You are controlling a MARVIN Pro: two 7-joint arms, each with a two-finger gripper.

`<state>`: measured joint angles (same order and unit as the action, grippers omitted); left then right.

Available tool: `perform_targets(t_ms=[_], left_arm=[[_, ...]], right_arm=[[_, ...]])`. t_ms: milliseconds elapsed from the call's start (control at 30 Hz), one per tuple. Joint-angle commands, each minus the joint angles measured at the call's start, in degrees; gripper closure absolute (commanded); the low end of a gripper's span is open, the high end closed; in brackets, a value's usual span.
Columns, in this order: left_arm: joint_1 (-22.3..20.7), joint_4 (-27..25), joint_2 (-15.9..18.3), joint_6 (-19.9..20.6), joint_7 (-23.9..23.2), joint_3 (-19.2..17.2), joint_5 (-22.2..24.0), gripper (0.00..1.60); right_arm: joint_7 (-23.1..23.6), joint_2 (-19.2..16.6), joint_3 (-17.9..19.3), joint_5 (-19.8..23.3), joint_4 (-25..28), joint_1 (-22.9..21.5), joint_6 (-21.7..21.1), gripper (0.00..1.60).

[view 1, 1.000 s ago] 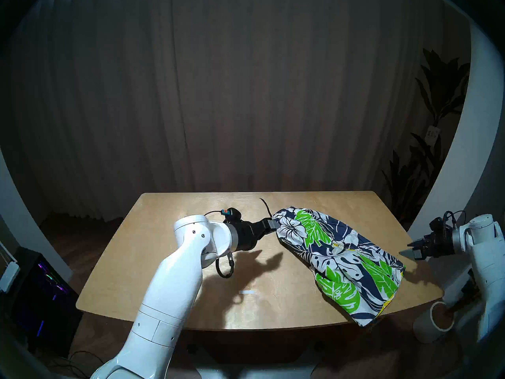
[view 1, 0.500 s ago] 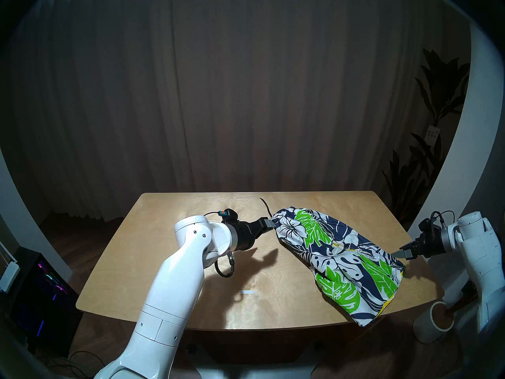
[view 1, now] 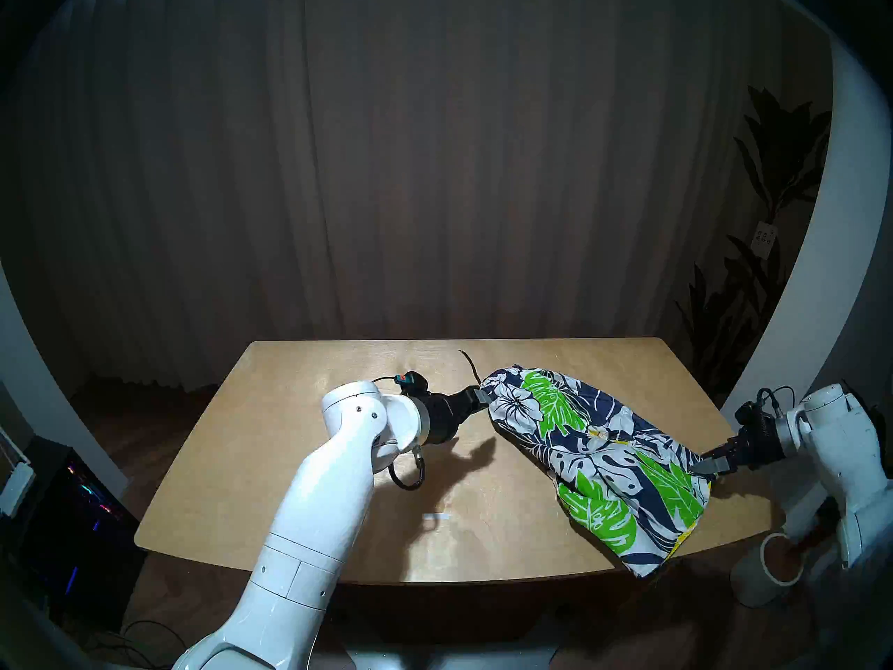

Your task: Fold the pants in half lengthwise, then in half again, and set them down flat

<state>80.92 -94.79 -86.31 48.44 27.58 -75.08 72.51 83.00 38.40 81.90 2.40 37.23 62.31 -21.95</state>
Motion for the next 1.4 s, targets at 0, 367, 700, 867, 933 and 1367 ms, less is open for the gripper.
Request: perform_targets(t_ms=[0, 367, 700, 867, 933, 1367], left_arm=[[-1.68, 0.09, -0.72, -0.77, -0.59, -0.18, -0.01, 0.0], [-1.81, 0.74, -0.83, -1.39, -0.72, 0.09, -0.09, 0.0], [-1.65, 0.97, -1.09, -1.93, -0.5, 0.24, -0.14, 0.0], [-1.59, 1.04, -1.12, -2.2, -0.59, 0.23, -0.08, 0.0], [-1.53, 1.05, -1.16, -2.27, -0.56, 0.2, -0.02, 0.0], [-0.84, 0.9, -1.24, -2.75, -0.28, 0.09, 0.12, 0.0]], right_arm=[[2.0, 0.54, -4.95, -0.54, -3.26, -3.89, 2.3, 0.0], [2.0, 0.17, -11.25, 2.55, -7.27, -5.6, 4.4, 0.0], [2.0, -1.22, -14.65, 9.66, -2.55, -1.13, 3.42, 0.0], [2.0, -2.66, -16.43, 14.07, -0.22, 1.19, 2.26, 0.0], [2.0, -2.95, -16.94, 15.1, 0.19, 1.81, 2.08, 0.0], [2.0, -3.94, -19.66, 21.91, 2.18, 5.17, 1.15, 0.45]])
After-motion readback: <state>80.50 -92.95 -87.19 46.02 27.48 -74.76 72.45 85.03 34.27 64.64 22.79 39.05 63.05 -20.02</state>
